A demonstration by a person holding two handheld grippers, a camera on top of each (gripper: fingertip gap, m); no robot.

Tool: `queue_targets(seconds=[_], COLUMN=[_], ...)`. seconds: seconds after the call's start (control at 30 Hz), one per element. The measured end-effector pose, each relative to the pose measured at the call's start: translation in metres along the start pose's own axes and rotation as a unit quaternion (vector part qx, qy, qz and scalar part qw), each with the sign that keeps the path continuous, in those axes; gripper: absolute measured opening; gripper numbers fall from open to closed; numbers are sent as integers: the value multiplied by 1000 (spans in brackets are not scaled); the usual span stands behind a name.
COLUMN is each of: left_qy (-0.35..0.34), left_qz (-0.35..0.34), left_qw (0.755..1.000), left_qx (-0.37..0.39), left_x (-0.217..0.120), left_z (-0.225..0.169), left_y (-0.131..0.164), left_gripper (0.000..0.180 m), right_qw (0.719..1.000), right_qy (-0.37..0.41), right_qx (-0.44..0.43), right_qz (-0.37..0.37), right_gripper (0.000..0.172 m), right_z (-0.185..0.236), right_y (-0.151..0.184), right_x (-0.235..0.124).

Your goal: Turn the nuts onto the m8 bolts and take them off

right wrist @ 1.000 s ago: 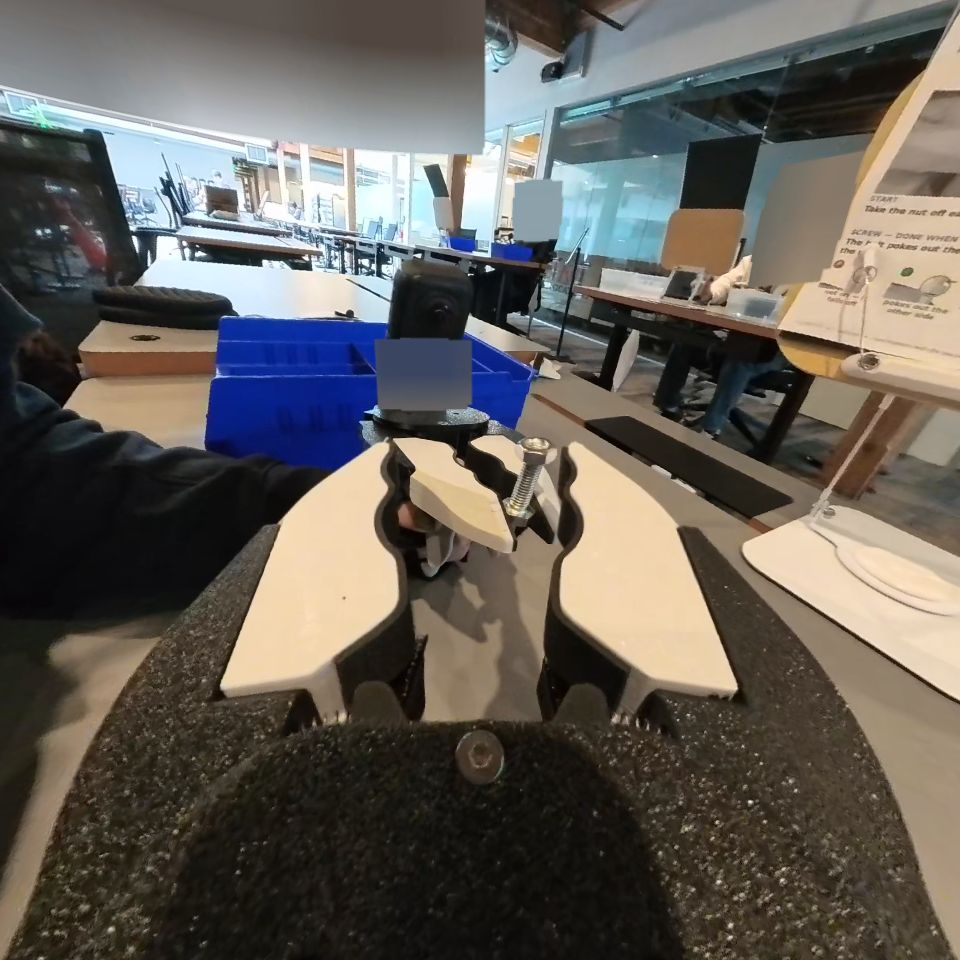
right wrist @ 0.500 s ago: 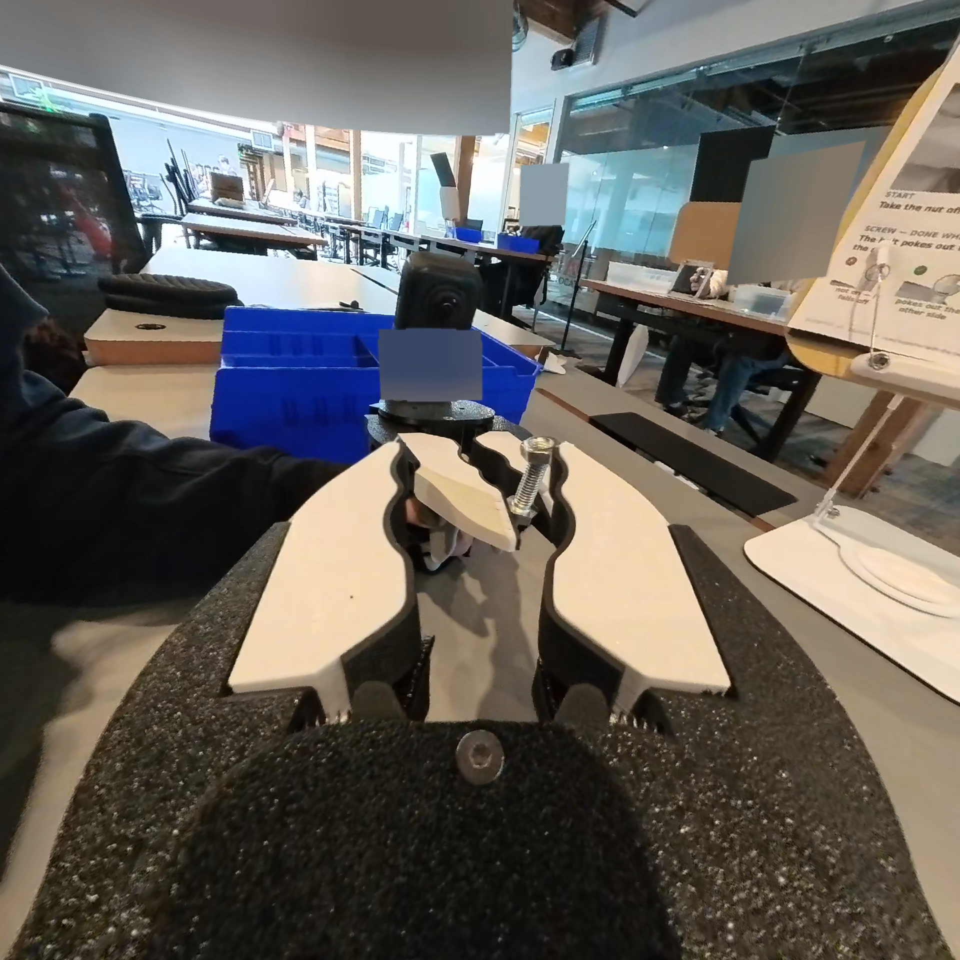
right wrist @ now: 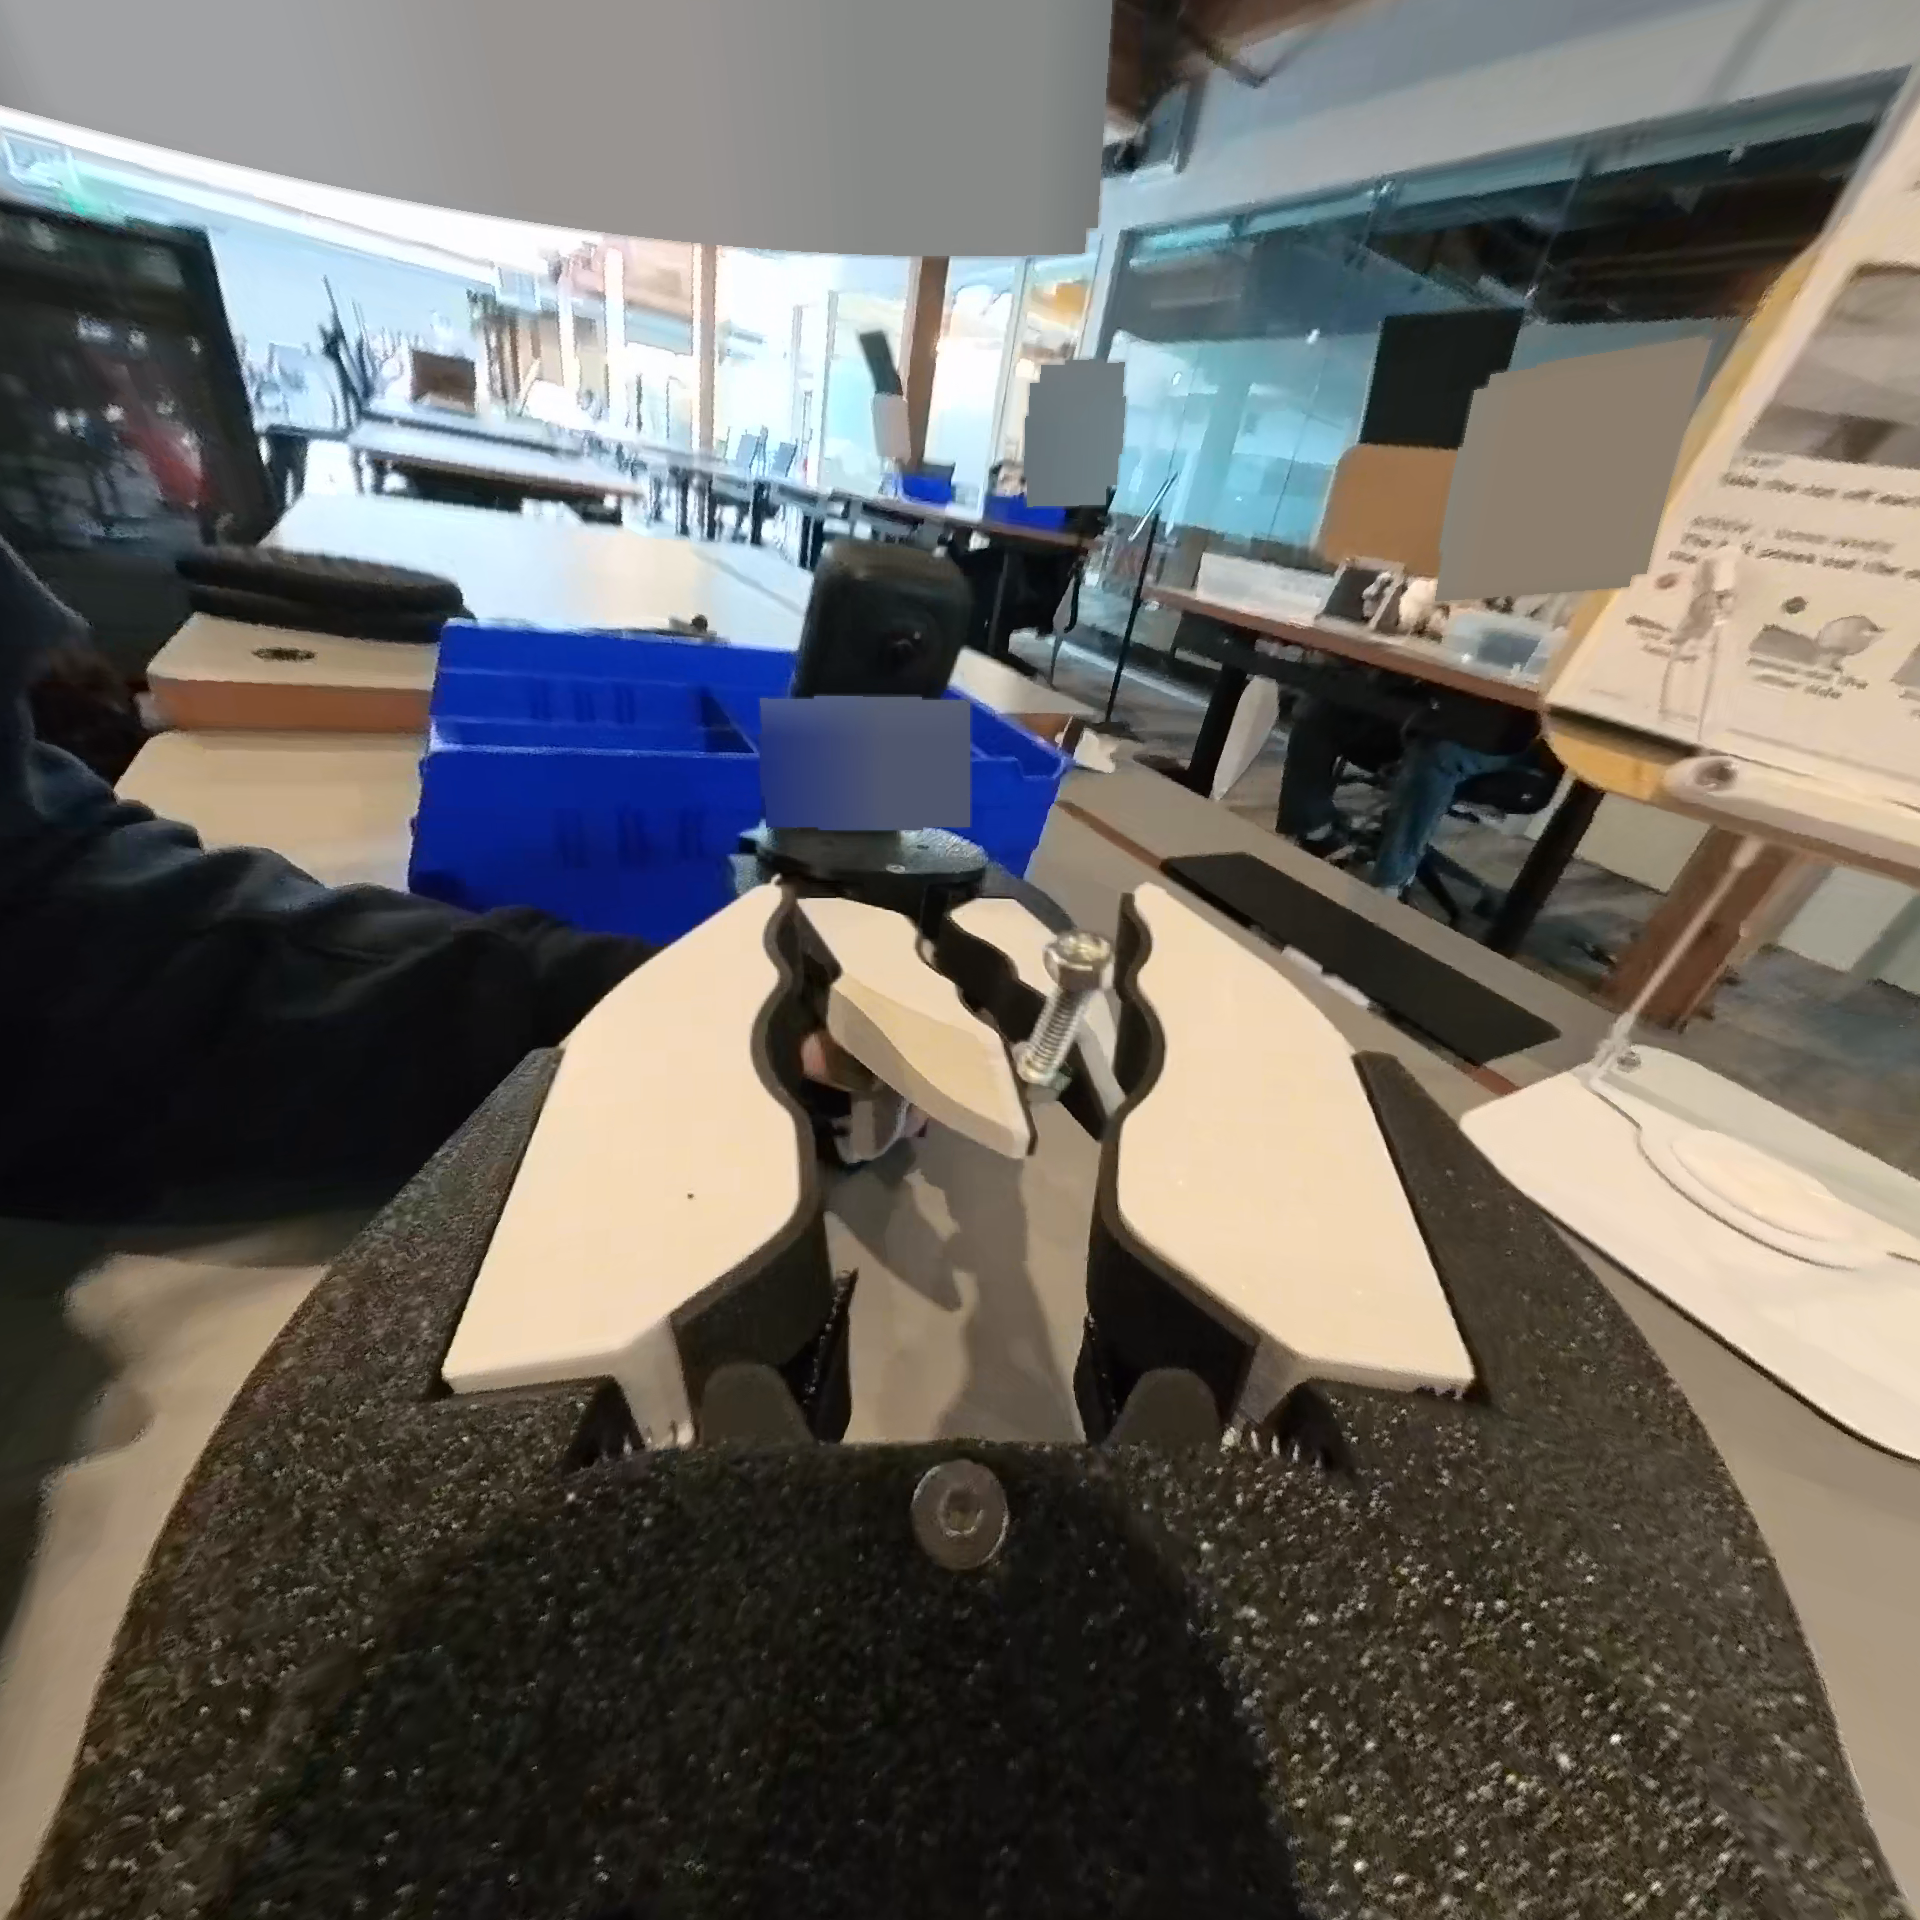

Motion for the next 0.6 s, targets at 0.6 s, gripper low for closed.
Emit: queue_targets(seconds=[0.6], left_qy=[2], left_qz=[12], left_qw=[1000], left_qx=[3], left_x=[2], left_z=[-1], left_y=[1], left_gripper=[14], right_qw=[998], right_qy=[-28], right_qx=[24], right_qz=[49], right_gripper=[60], right_z=[3], right_y=[5], right_x=[8])
Point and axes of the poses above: each gripper's, where its closed fingertips meet, x out along the fingers, y out of its underside, z = x × y across the jaws, the point moved 5 cm from there along -x, back along the fingers, and after that the axes turned 8 degrees about -x, right-handed, at the moved point
